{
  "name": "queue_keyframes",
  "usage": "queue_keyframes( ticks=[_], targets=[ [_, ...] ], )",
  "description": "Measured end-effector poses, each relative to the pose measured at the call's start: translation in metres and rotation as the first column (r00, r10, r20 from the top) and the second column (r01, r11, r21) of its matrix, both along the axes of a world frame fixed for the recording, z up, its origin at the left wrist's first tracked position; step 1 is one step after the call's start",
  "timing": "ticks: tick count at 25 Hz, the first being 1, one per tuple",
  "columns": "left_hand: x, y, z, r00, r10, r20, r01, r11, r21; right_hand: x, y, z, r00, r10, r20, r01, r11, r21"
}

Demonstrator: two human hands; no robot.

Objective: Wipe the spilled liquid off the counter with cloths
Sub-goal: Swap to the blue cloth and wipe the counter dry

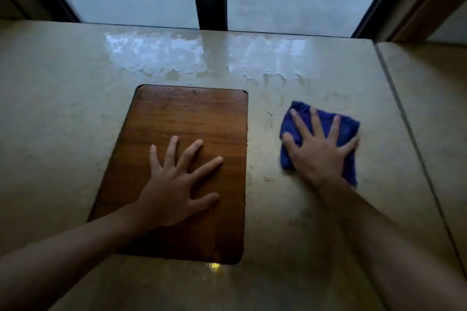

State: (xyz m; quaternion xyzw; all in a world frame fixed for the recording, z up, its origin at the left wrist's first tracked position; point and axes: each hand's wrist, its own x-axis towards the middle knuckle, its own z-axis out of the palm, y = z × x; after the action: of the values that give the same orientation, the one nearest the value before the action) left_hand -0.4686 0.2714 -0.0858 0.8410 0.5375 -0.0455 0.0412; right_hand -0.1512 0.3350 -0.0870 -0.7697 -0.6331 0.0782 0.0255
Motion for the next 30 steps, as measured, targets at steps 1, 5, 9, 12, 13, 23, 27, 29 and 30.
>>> queue_keyframes(
  ticks=[1, 5, 9, 12, 13, 23, 27, 29, 30],
  targets=[
    [0.001, 0.003, -0.001, 1.000, -0.001, -0.015, 0.001, 1.000, 0.004, 0.007, 0.056, -0.003, 1.000, -0.013, -0.004, 0.013, 1.000, -0.016],
    [0.005, 0.004, 0.000, 0.999, -0.005, -0.049, 0.006, 1.000, 0.009, 0.012, 0.226, 0.007, 0.997, -0.064, -0.034, 0.061, 0.996, -0.070],
    [0.005, 0.004, -0.002, 0.999, -0.008, -0.053, 0.008, 1.000, 0.005, 0.001, 0.289, 0.010, 1.000, 0.002, 0.005, -0.001, 0.998, -0.065],
    [0.002, 0.004, -0.001, 0.999, -0.024, -0.044, 0.024, 1.000, -0.013, -0.003, 0.282, 0.009, 0.996, 0.089, -0.015, -0.090, 0.995, -0.051],
    [0.002, 0.005, -0.003, 0.999, -0.026, -0.037, 0.025, 1.000, -0.016, -0.005, 0.270, 0.009, 0.993, 0.114, -0.007, -0.115, 0.992, -0.047],
    [0.000, 0.001, -0.001, 0.999, -0.002, 0.052, 0.001, 1.000, 0.027, -0.078, -0.094, 0.001, 0.989, 0.145, 0.035, -0.146, 0.989, 0.021],
    [-0.025, -0.014, 0.014, 0.997, -0.042, 0.067, 0.046, 0.997, -0.056, -0.090, -0.301, 0.003, 0.999, 0.032, 0.025, -0.030, 0.998, -0.063],
    [-0.054, -0.017, 0.018, 0.995, -0.055, 0.078, 0.057, 0.998, -0.033, -0.110, -0.368, 0.008, 0.999, -0.007, 0.039, 0.011, 0.995, -0.100],
    [-0.072, -0.015, 0.020, 0.995, -0.032, 0.099, 0.033, 0.999, -0.005, -0.121, -0.386, 0.008, 0.999, -0.020, 0.049, 0.026, 0.992, -0.120]
  ],
)
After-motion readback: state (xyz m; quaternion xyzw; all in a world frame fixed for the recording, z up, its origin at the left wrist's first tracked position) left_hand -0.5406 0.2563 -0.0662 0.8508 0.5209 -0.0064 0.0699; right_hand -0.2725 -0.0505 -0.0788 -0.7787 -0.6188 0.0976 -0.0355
